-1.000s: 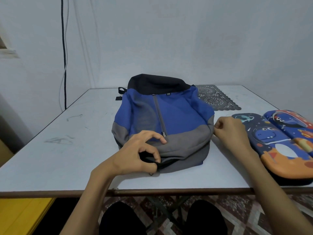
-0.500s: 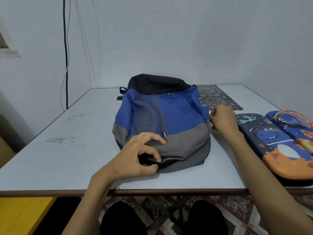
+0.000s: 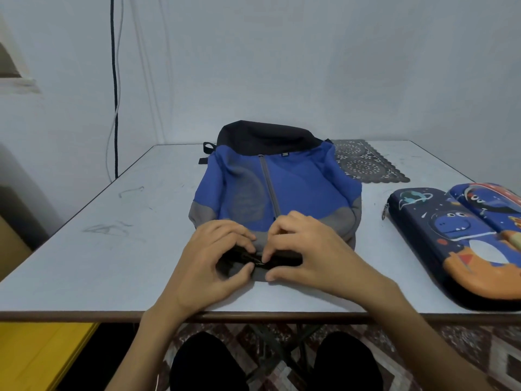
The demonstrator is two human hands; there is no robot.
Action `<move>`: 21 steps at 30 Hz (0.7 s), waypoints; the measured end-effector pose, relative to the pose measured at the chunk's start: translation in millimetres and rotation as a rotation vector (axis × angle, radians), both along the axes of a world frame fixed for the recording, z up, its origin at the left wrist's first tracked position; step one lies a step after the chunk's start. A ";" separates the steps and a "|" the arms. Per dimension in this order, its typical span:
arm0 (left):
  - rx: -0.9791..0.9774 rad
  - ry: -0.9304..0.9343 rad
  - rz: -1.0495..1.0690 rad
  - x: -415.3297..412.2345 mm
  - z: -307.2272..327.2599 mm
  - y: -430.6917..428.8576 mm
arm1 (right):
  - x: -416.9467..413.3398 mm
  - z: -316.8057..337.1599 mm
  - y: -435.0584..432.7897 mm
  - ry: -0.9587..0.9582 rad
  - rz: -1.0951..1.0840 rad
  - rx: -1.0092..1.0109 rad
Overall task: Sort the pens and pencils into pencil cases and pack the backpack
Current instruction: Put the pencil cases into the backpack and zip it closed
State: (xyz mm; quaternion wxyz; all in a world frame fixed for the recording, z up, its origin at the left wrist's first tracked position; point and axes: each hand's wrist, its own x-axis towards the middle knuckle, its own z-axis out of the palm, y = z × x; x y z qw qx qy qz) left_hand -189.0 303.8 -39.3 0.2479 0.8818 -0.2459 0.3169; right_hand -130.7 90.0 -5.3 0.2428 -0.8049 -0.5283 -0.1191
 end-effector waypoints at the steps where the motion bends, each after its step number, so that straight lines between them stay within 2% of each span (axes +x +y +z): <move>1: 0.013 -0.023 0.010 0.8 -0.9 0.7 | 1.2 -3.4 3.3 -0.048 -0.036 -0.006; 3: 0.028 -0.062 0.022 2.5 -3.1 2.0 | 3.4 -8.3 7.5 -0.057 -0.079 0.004; 10: -0.054 -0.014 0.069 3.2 -3.9 8.3 | 8.8 -17.5 4.9 0.142 -0.073 0.052; 21: -0.219 0.122 0.211 -2.8 5.1 36.2 | 7.3 -23.6 6.8 0.167 -0.046 0.082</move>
